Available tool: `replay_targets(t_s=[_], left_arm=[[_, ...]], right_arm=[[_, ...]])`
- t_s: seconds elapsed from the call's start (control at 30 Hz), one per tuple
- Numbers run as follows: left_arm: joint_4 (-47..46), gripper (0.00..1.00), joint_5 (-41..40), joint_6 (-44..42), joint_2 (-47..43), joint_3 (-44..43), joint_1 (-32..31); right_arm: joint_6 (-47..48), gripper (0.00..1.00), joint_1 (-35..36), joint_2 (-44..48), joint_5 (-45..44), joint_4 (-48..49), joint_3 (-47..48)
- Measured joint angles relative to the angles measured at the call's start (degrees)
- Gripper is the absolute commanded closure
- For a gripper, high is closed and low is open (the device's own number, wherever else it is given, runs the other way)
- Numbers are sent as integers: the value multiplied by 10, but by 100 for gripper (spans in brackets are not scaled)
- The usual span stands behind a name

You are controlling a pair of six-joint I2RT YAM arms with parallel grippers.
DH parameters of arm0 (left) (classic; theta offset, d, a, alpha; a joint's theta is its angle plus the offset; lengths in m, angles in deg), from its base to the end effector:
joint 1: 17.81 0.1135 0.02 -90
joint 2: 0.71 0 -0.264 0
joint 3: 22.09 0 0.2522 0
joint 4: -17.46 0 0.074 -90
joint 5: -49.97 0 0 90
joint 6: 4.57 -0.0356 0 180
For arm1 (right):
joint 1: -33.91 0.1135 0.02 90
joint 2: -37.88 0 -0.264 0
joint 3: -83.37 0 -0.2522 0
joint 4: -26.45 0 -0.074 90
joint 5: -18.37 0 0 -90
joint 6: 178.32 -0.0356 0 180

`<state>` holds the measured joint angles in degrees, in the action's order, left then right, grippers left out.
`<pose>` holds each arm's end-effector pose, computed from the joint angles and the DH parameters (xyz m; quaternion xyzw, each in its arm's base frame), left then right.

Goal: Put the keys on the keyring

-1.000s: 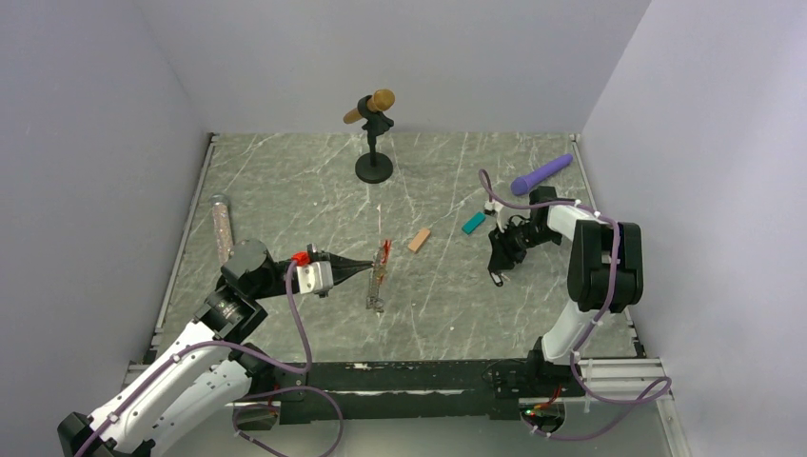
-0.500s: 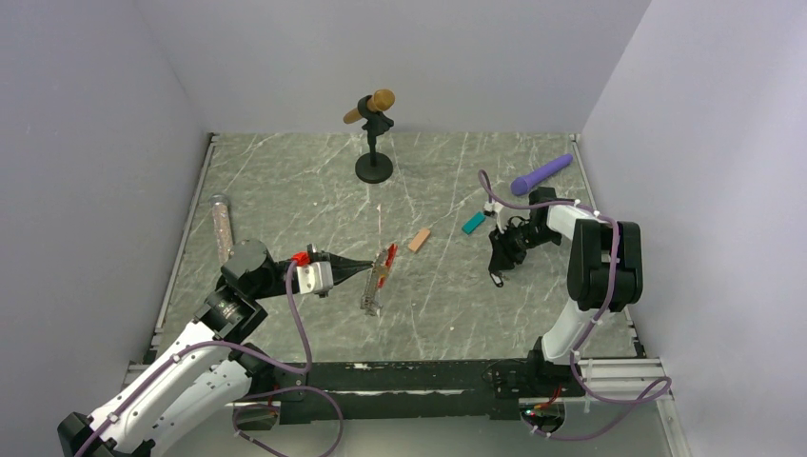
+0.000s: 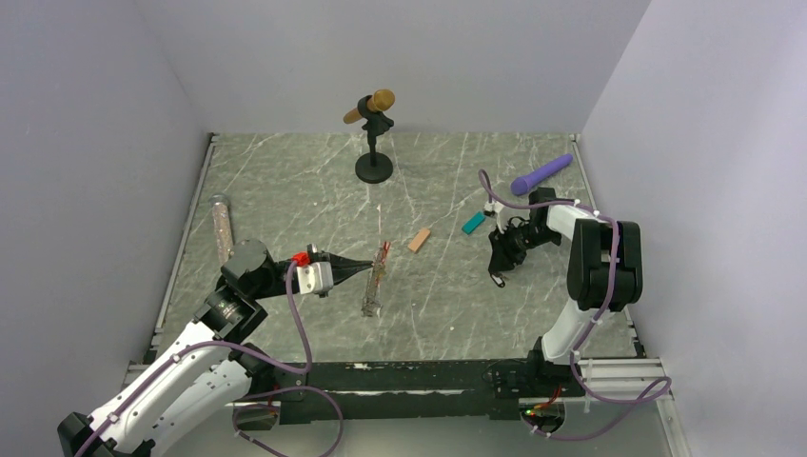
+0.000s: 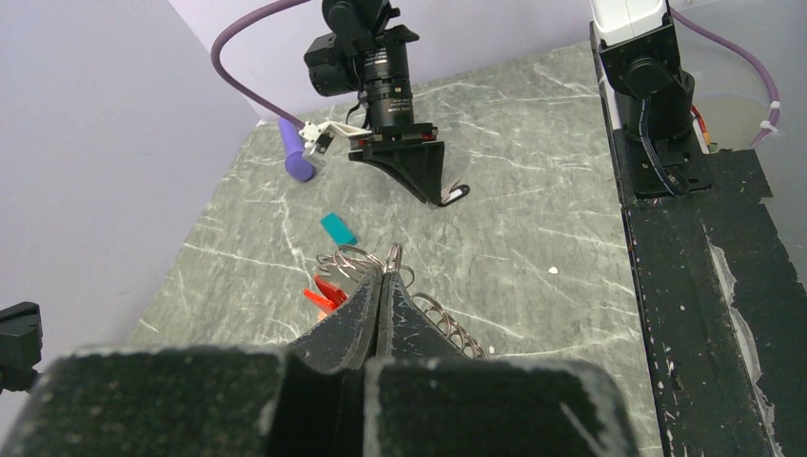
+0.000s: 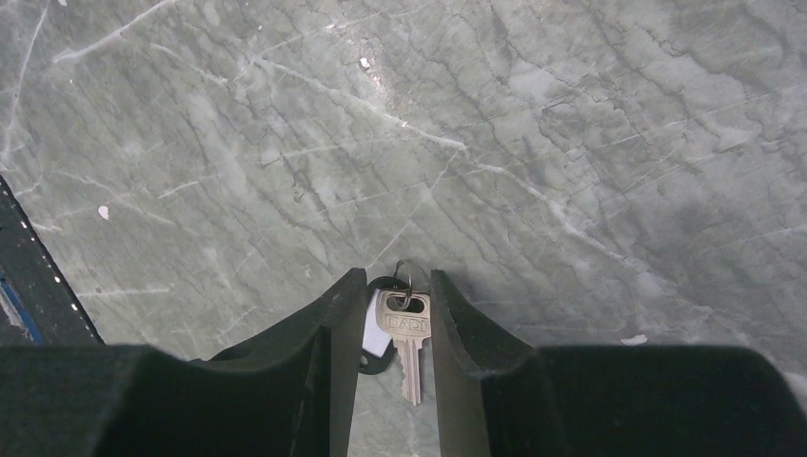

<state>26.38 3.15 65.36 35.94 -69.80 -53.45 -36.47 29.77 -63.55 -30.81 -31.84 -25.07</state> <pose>0.1123 -0.1105 0.3232 0.5357 0.4465 -0.3436 0.6289 0.2952 0.0020 0.1458 -0.3841 0.8548 0.3008 0.1770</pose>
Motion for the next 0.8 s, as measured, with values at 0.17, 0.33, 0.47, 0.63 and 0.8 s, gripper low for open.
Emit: replay_targets(t_s=[0.17,0.33,0.47,0.63,0.8], left_arm=[[0,100,0,0,0,0,0],[0,100,0,0,0,0,0],[0,100,0,-2,0,0,0],[0,100,0,-2,0,0,0],[0,100,0,-2,0,0,0]], right_arm=[[-12,63,-2,3,1,1,0],[-26,63,-7,6,1,4,0],[-36,63,-10,22,2,7,0],[-45,66,-14,33,4,9,0],[-51,67,-14,32,8,0,0]])
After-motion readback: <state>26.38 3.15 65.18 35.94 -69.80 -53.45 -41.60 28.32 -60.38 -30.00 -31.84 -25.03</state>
